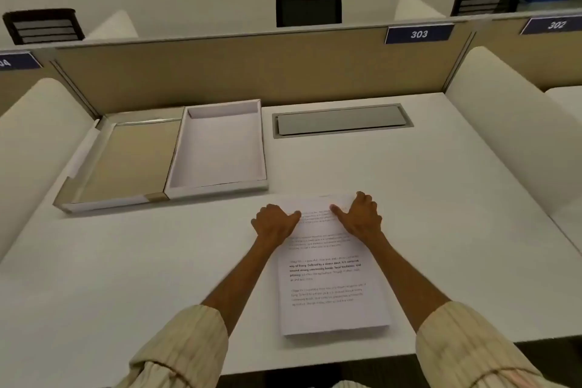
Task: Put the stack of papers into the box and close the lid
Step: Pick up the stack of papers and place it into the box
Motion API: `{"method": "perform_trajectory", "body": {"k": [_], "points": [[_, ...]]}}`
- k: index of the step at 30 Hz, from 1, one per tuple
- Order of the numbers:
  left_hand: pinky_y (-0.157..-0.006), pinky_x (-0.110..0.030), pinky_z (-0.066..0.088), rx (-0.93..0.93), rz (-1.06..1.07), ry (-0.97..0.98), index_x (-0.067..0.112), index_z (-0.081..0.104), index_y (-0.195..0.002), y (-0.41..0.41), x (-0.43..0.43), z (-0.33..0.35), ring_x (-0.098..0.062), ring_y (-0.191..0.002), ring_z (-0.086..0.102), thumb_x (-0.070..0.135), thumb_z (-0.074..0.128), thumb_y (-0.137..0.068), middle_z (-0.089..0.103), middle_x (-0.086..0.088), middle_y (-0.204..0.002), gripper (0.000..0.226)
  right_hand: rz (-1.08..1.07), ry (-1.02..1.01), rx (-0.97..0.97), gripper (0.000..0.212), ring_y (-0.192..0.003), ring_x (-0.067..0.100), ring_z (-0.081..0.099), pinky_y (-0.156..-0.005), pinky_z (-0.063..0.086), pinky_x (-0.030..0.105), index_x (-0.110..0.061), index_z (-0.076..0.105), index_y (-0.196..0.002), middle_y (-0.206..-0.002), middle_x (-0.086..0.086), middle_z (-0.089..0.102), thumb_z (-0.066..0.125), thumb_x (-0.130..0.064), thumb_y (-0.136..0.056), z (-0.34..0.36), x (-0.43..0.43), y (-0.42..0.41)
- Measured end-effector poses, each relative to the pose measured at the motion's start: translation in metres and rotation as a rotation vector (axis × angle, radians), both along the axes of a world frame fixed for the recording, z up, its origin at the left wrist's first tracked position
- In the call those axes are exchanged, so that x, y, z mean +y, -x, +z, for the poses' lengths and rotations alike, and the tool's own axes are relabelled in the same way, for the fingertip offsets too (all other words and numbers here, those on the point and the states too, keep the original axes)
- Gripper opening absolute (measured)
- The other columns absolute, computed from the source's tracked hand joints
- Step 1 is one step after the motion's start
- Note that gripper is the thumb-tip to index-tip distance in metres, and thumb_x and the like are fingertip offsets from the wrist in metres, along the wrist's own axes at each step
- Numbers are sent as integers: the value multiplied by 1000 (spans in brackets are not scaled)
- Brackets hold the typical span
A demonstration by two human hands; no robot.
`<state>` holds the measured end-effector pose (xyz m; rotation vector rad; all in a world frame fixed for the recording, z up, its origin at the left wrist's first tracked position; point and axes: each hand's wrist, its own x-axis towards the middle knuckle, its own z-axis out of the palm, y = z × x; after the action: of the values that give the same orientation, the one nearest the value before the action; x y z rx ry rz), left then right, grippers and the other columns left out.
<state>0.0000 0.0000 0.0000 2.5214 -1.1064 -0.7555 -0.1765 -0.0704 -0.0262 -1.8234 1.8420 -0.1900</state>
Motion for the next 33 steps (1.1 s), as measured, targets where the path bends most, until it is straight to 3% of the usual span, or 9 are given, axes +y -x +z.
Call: {"method": "perform_trajectory", "body": {"k": [6, 13, 17, 20, 24, 28, 31, 33], "points": [[-100, -46, 49, 293, 131, -66, 0, 59, -122, 14, -8, 9, -35, -120, 54, 41, 77, -70, 60, -19, -127, 69, -61, 15, -7, 83, -132, 33, 37, -101, 41, 54, 0, 36, -139, -140, 18, 43, 54, -61, -86, -12, 10, -4], [-110, -47, 39, 411, 325, -142, 3, 51, -130, 8, -11, -2, -36, -131, 48, 38, 90, -60, 55, -18, -137, 88, -124, 84, -37, 79, -131, 32, 39, -100, 40, 51, -4, 35, -142, -138, 15, 47, 54, -58, -87, -23, 16, -10], [-108, -41, 33, 320, 333, -206, 6, 47, -132, 12, -12, -3, -31, -133, 41, 46, 86, -62, 49, -14, -139, 89, -159, 100, -40, 79, -131, 32, 39, -100, 39, 50, -6, 33, -144, -139, 15, 46, 54, -57, -88, -28, 18, -13], [-111, -44, 39, 419, 380, -107, 1, 37, -135, 16, -16, -7, -34, -133, 46, 35, 89, -63, 48, -17, -142, 95, -187, 113, -64, 80, -131, 31, 39, -101, 37, 50, -8, 31, -146, -141, 14, 45, 54, -57, -87, -31, 19, -13], [-105, -47, 47, 592, 445, -9, -2, 37, -135, 6, -17, -9, -36, -128, 53, 21, 92, -60, 52, -19, -139, 96, -222, 129, -109, 82, -132, 30, 40, -104, 36, 49, -10, 31, -147, -142, 13, 46, 55, -58, -86, -35, 21, -11], [-85, -50, 59, 940, 485, 72, -6, 63, -117, -4, -8, -17, -38, -97, 72, 5, 93, -51, 70, -22, -116, 73, -241, 179, -129, 82, -131, 29, 42, -105, 37, 48, -10, 33, -147, -142, 12, 49, 55, -59, -85, -39, 27, -11], [-80, -53, 60, 1011, 511, 154, -8, 67, -110, -1, -5, -15, -40, -91, 73, 2, 92, -52, 73, -24, -106, 65, -253, 188, -170, 83, -133, 28, 42, -107, 36, 46, -11, 33, -147, -144, 10, 48, 59, -58, -84, -40, 27, -9], [-78, -54, 61, 955, 508, 241, -8, 67, -98, 5, -2, -11, -40, -89, 74, 3, 92, -49, 74, -23, -102, 57, -275, 149, -247, 87, -137, 27, 39, -111, 34, 47, -14, 32, -148, -147, 8, 46, 63, -59, -81, -40, 21, -6]]}}
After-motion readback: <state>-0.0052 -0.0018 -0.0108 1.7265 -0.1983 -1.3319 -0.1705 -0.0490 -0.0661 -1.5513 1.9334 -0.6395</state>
